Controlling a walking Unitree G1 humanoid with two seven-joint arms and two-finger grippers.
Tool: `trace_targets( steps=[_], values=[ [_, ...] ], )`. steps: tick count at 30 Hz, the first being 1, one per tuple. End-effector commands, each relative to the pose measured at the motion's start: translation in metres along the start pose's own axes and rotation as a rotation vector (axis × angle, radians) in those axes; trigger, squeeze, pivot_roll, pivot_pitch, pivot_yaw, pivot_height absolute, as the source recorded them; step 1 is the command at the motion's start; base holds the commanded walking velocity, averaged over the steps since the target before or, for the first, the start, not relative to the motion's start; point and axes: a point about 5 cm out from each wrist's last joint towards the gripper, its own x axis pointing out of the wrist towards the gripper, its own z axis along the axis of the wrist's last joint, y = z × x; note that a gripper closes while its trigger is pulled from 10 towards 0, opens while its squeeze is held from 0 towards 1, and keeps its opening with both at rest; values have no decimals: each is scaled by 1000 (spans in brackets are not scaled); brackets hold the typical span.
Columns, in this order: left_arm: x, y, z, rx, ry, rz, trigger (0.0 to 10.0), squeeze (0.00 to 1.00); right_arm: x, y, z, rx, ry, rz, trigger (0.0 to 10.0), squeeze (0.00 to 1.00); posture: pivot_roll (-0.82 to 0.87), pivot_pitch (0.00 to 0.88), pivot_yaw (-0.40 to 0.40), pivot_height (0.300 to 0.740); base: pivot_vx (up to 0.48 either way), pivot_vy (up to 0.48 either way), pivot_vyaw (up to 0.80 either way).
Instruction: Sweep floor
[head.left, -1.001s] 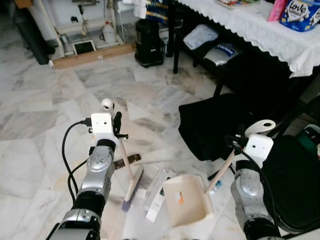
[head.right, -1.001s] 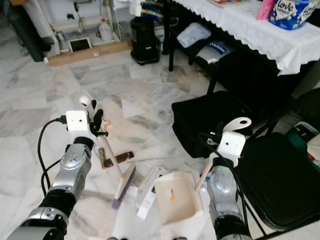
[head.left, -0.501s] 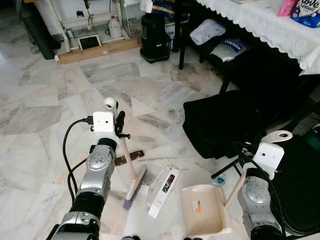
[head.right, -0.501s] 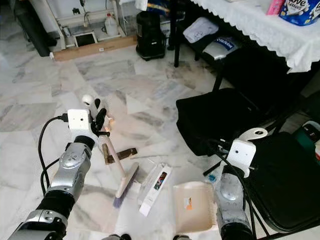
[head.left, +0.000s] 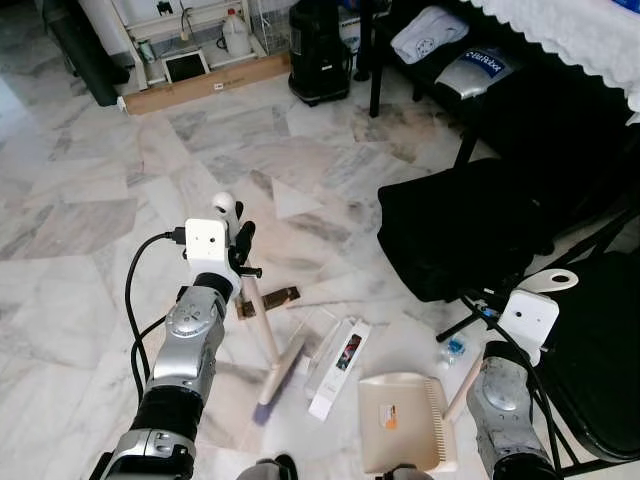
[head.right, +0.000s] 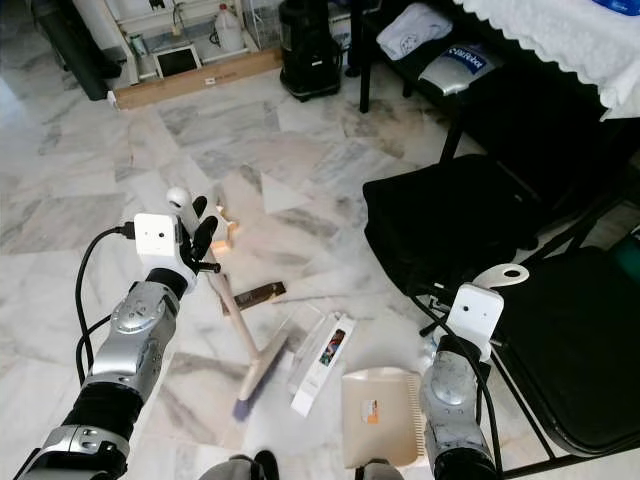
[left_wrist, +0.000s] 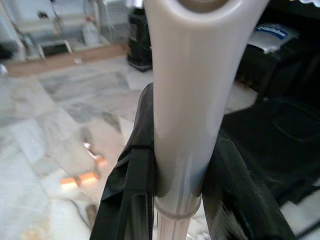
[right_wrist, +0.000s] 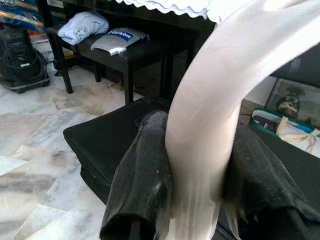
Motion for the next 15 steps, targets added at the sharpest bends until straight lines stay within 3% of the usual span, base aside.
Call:
trace_targets(
  steps=[1,6,15],
  values=[
    [1,3,7,-22,-9,-16,10000,0,-5,1,-3,-1,6,0,10000,0,36,252,100,740,0,0,0],
    [2,1,6,-30,38,-76,10000,0,-5,0,-4,-3,5,-6,10000,0,37,256,103,740,0,0,0],
    [0,-12,7,-110,140,-293,10000,0,-1,-4,-3,-10,1,-19,10000,0,40,250,99,740,0,0,0]
  ],
)
